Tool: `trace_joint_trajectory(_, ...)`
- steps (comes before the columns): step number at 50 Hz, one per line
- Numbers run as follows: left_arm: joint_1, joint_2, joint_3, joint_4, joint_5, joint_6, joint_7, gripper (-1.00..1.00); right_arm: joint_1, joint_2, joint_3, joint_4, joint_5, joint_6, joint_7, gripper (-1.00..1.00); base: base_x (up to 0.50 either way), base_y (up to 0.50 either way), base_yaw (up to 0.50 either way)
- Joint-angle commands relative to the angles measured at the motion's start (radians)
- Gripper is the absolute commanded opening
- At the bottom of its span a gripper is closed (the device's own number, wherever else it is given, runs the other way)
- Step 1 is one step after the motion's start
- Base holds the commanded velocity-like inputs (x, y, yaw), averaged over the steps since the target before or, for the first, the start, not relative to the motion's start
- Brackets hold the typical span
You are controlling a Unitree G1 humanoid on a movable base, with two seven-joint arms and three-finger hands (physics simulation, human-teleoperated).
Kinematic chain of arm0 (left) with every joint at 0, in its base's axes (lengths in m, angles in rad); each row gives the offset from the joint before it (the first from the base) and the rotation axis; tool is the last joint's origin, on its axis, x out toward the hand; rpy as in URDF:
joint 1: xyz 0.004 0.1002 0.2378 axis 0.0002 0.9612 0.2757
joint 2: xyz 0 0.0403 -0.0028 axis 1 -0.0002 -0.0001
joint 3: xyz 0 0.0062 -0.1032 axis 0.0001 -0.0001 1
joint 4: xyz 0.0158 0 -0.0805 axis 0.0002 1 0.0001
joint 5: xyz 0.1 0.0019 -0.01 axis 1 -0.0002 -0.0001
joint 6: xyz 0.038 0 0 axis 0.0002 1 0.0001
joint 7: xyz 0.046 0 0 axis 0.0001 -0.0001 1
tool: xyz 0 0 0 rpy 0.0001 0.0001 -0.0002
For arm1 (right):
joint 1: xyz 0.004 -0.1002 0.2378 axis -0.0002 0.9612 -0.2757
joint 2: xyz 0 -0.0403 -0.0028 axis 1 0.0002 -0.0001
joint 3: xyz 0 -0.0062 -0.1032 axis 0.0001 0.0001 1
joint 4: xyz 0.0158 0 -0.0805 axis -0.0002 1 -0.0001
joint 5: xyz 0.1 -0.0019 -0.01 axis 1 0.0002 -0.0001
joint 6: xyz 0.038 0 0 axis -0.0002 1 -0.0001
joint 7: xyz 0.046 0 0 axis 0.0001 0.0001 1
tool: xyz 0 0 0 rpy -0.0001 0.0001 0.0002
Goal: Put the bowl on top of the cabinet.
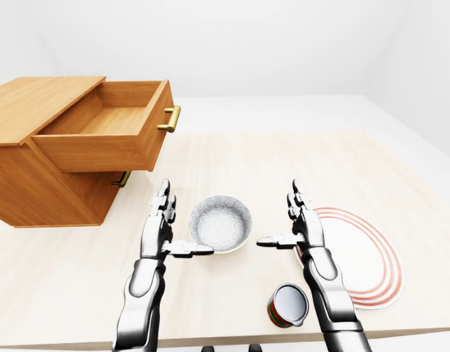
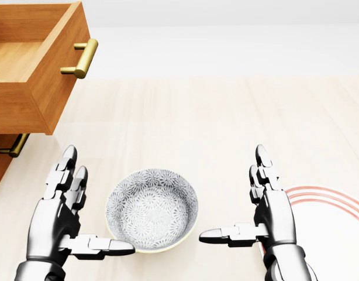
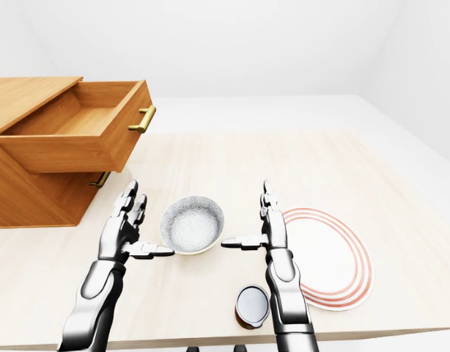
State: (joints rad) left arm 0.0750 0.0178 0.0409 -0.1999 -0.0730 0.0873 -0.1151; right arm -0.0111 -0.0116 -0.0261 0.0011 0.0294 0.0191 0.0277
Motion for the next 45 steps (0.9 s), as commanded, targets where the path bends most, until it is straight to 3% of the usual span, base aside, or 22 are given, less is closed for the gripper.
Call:
trace_joint_trajectory(1,0.008,0.005,0.002,-0.018,0.025,0.000,0.001,1.00,-0.003,0.001,0.002,0.015,-0.004,-0.008,-0.003,1.00,0.00,0.00,0.00)
trace_joint_trajectory(7,0.015,0.001,-0.004,-0.019,0.062,-0.002,0.012,1.00,-0.005,0.001,0.000,0.018,-0.001,-0.007,-0.005,1.00,0.00,0.00,0.00)
trace_joint_trajectory(11,0.033,-0.005,-0.028,-0.015,0.106,-0.062,0.031,1.00,-0.013,0.001,0.002,0.033,-0.005,-0.008,-0.010,1.00,0.00,0.00,0.00)
trace_joint_trajectory(12,0.039,-0.007,-0.036,-0.015,0.123,-0.088,0.041,1.00,-0.015,0.001,0.001,0.038,-0.004,-0.010,-0.011,1.00,0.00,0.00,0.00)
trace_joint_trajectory(13,0.043,-0.008,-0.040,-0.016,0.129,-0.095,0.043,1.00,-0.015,0.001,0.001,0.040,-0.005,-0.012,-0.011,1.00,0.00,0.00,0.00)
trace_joint_trajectory(17,0.052,-0.005,-0.068,0.011,0.211,-0.175,0.072,1.00,-0.023,0.001,0.001,0.055,-0.004,-0.017,-0.012,1.00,0.00,0.00,0.00)
trace_joint_trajectory(31,0.068,-0.002,-0.100,0.119,0.395,-0.175,0.192,1.00,-0.034,0.001,0.004,0.086,-0.007,-0.030,-0.015,1.00,0.00,0.00,0.00)
trace_joint_trajectory(45,0.093,0.001,-0.120,0.116,0.533,-0.175,0.295,1.00,-0.032,0.001,0.005,0.081,-0.008,-0.028,-0.014,1.00,0.00,0.00,0.00)
